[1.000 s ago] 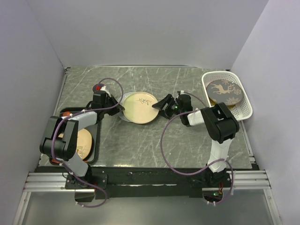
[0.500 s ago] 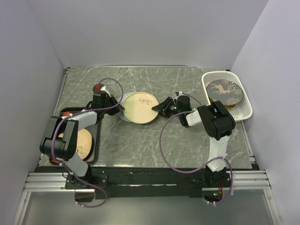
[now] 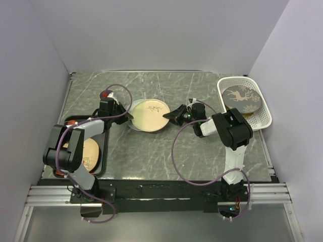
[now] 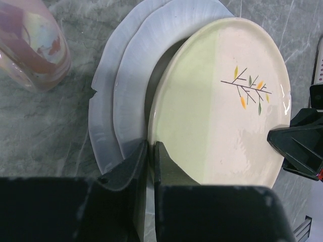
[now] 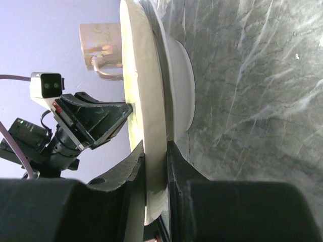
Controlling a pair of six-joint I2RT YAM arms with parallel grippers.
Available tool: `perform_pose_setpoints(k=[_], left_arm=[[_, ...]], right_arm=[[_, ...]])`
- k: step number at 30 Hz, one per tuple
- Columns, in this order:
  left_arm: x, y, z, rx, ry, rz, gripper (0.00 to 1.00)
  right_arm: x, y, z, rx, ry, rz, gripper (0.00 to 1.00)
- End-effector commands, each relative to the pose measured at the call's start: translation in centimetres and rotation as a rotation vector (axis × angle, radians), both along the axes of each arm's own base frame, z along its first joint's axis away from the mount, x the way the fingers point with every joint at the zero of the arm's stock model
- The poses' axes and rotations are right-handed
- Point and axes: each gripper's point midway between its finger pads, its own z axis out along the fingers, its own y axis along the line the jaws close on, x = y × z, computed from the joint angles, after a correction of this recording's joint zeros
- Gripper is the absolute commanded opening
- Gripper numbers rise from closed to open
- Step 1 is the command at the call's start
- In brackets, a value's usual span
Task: Place the plates into the plastic bin on the countertop
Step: Pick up the plate at the center of the board.
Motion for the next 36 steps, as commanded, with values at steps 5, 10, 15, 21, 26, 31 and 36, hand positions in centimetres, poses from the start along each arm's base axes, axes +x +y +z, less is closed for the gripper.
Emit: perform_pose_setpoints(k=[5,10,15,21,26,31,36], left_arm=[[-0.7,-0.6,2.4,0.0,-0.051,-0.045,0.33],[-1.5,-0.4,3.8,-0.001,-0.078,-0.043,0.66],[-2.8,0.5,4.7,0.016,-0.11,-0.021,0.86],[-4.1,1.0,6.4,0.026,-0.154,-0.02,0.95],[-5.3,1.4,7.3,0.027,-0.17,-0.009,0.95],[-6.8,1.7,7.8,0.008,-0.194,-0.002,0.96],[-7.5,1.7,8.0,0.001,-0.208,-0.006,0.96]], right_arm=[[-1.2,1.0,2.8,0.077,-0.12,0.06,0.0],[-1.5,1.0,4.0,0.108,-0.147,0.064,0.0],[-1.8,1.0,4.4,0.099,-0.16,0.067,0.0],[-1.8,1.0,5.6,0.11,-0.183,0.075,0.0],[-2.0,1.1,8.0,0.123,-0.229,0.089,0.0],[-2.3,0.9,9.5,0.12,-0.251,0.088,0.0],[-2.8,0.7,10.5,0.125,-0.269,0.088,0.0]])
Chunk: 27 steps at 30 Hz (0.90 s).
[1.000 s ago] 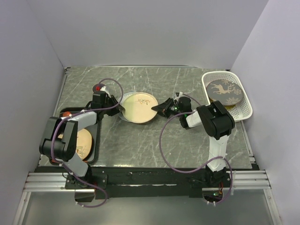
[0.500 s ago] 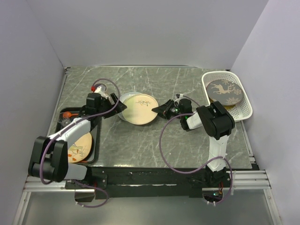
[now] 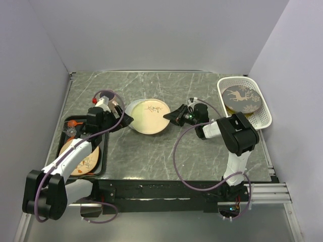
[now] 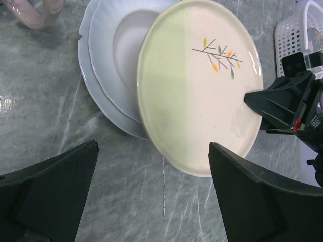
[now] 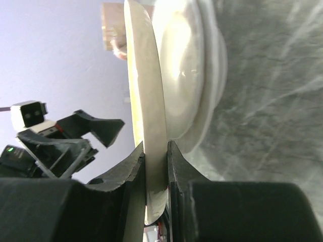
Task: Place the plates into the plastic bin on the countertop
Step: Pick up the plate at the center of the board, then place the plate in the plastic bin.
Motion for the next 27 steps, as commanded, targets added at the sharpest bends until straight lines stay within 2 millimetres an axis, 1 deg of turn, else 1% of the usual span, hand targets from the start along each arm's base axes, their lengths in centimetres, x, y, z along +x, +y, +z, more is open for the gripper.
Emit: perform_pose_setpoints(k=[1,6,10,12,13,15,16,18,19,20,21,22,24,25,26,27], left_arm=[[-0.3,-0.1,1.0,-0.01,-0.042,-0.005,0.96],[-0.7,-0.3,0.6,-0.023,-0.038,-0.015,0.96],[-0.9,-0.4,0.5,-0.031,-0.038,-0.023,0.96],[-1.0,-0.6,0.6,-0.037,-0.041,-0.032,0.97],[-1.0,-0.6,0.6,-0.04,-0.043,-0.033,0.97],[-1.1,-0.8,0.6,-0.049,-0.044,-0.041,0.97],[-1.1,-0.8,0.6,-0.051,-0.045,-0.04,0.97],[-1.1,-0.9,0.5,-0.06,-0.041,-0.042,0.97],[-1.1,-1.0,0.6,-0.065,-0.042,-0.046,0.96],[-1.1,-1.2,0.6,-0.07,-0.04,-0.05,0.96],[-1.1,-1.2,0.6,-0.074,-0.039,-0.048,0.96],[-1.1,-1.2,0.7,-0.08,-0.042,-0.051,0.97],[-1.1,-1.4,0.7,-0.088,-0.041,-0.056,0.96],[-1.1,-1.5,0.7,-0.09,-0.038,-0.058,0.97],[-1.1,-1.5,0.7,-0.093,-0.037,-0.058,0.96],[-1.2,-1.5,0.5,-0.096,-0.03,-0.057,0.96]], right_arm=[[-0.9,0.6,7.3,0.106,-0.202,0.049,0.0],[-1.4,0.3,7.6,0.108,-0.203,0.047,0.0],[-1.5,-1.0,8.2,0.097,-0.221,0.025,0.0],[-1.2,-2.0,8.1,0.081,-0.218,0.005,0.0],[-1.3,-2.4,8.5,0.08,-0.228,-0.001,0.0],[-0.8,-3.6,8.5,0.053,-0.232,-0.027,0.0],[-0.9,-4.0,9.1,0.047,-0.247,-0.037,0.0],[-0.5,-5.2,8.8,0.01,-0.241,-0.069,0.0],[-0.5,-5.6,9.6,0.004,-0.263,-0.08,0.0],[-0.4,-6.0,9.5,-0.009,-0.251,-0.09,0.0],[-0.1,-6.8,9.5,-0.024,-0.258,-0.11,0.0],[-0.2,-7.3,10.1,-0.031,-0.272,-0.123,0.0],[0.2,-8.8,9.8,-0.061,-0.268,-0.163,0.0],[0.2,-9.5,10.4,-0.069,-0.281,-0.18,0.0],[0.2,-10.3,10.2,-0.082,-0.27,-0.195,0.0],[0.1,-10.9,10.6,-0.095,-0.289,-0.205,0.0]])
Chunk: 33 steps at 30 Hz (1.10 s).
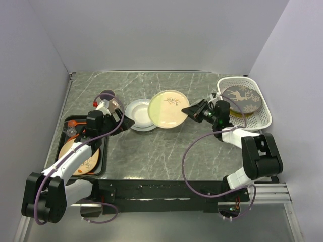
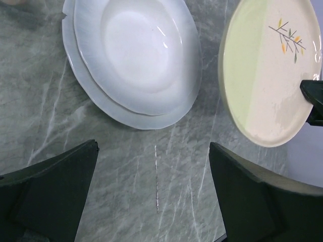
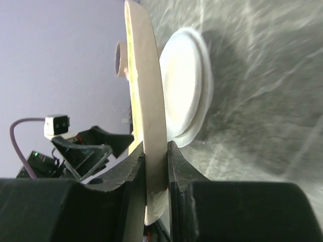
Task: Place the plates into the plastic bin on the countertop
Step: Place the plate in the plastic bin.
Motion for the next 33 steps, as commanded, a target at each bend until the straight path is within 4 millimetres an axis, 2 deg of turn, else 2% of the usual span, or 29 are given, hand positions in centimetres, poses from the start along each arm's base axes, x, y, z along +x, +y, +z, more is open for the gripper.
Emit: perform_pose_setpoints(k=[1,3,4,10,14,26,33], left_arm=[[0.1,-0.8,1.3,-0.045,-0.041,-0.025,0.97],[-0.1,-0.9,1.4,-0.051,-0.044,-0.025,0.97],[-0.2,-1.0,1.4,-0.052,-0.045,-0.026,0.97],[-0.6,-1.5,1.9,-0.057,-0.056,-0.03,0.97],[-0.8,-2.2,2.0,-0.063,-0.055,-0.038,0.96],[-1.5,-6.9,1.6,-0.046,-0.041,-0.119,0.96],[-1.6,-8.2,1.3,-0.016,-0.04,-0.133,0.96]], right_arm=[[0.9,-3.8,4.8,-0.018,-0.165,-0.076,0.0],[0.7,-5.2,5.1,-0.018,-0.172,-0.099,0.0],[1.1,-6.7,5.3,-0.023,-0.177,-0.131,0.0],[1.3,-10.5,5.5,-0.044,-0.177,-0.196,0.0],[1.2,-11.9,5.4,-0.044,-0.172,-0.219,0.0],[1.8,-14.7,5.0,-0.078,-0.156,-0.29,0.0],[2.4,-17.5,4.1,-0.069,-0.13,-0.379,0.0]])
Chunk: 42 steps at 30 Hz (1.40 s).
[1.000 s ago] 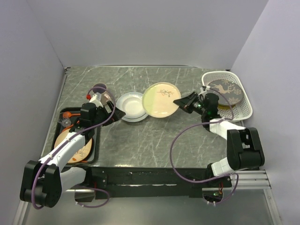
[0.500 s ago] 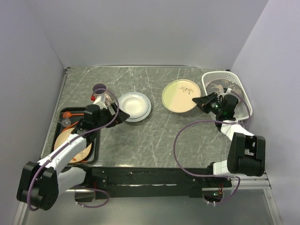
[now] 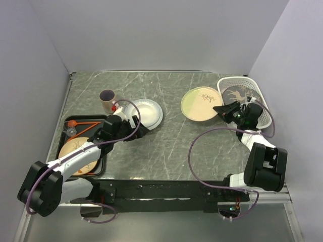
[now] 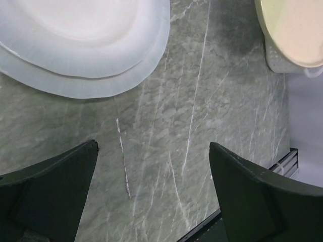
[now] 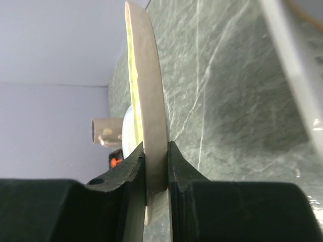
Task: Place the plates into the plastic bin on the countertop
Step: Place the plate in the plastic bin.
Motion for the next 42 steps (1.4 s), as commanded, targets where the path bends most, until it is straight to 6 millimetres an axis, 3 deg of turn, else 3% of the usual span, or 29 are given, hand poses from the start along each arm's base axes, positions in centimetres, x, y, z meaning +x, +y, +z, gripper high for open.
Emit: perform_pose_setpoints(k=[1,9,17,29,38,42], left_arm=[[1.6,-1.3,2.7,-0.032,-0.08,0.011,0.96],[1.8,-3.7,2.6,-0.051,-0.083,-0.042,0.96],[1.5,-5.6,1.9,-0.048,-0.07,-0.094,0.96],[1.1,-5.8,1.9,-0.045,-0.07,-0.101,0.96],[0.7,-5.6,1.9,-0.034,-0.069,-0.101,0.96],[0.5,-5.4,1.8,-0.028,-0.072,-0.102,0.96]], right_arm=[[1.2,-1.8,4.4,-0.014,-0.169,-0.035,0.0],[1.8,-4.9,3.6,0.013,-0.139,-0.12,0.0],[2.1,-7.1,5.1,0.033,-0.157,-0.186,0.0],[0.7,-12.2,6.9,0.026,-0.192,-0.424,0.0],[-0.2,-15.4,5.9,0.123,-0.216,-0.546,0.0],[-0.3,-15.9,5.6,0.145,-0.221,-0.566,0.0]])
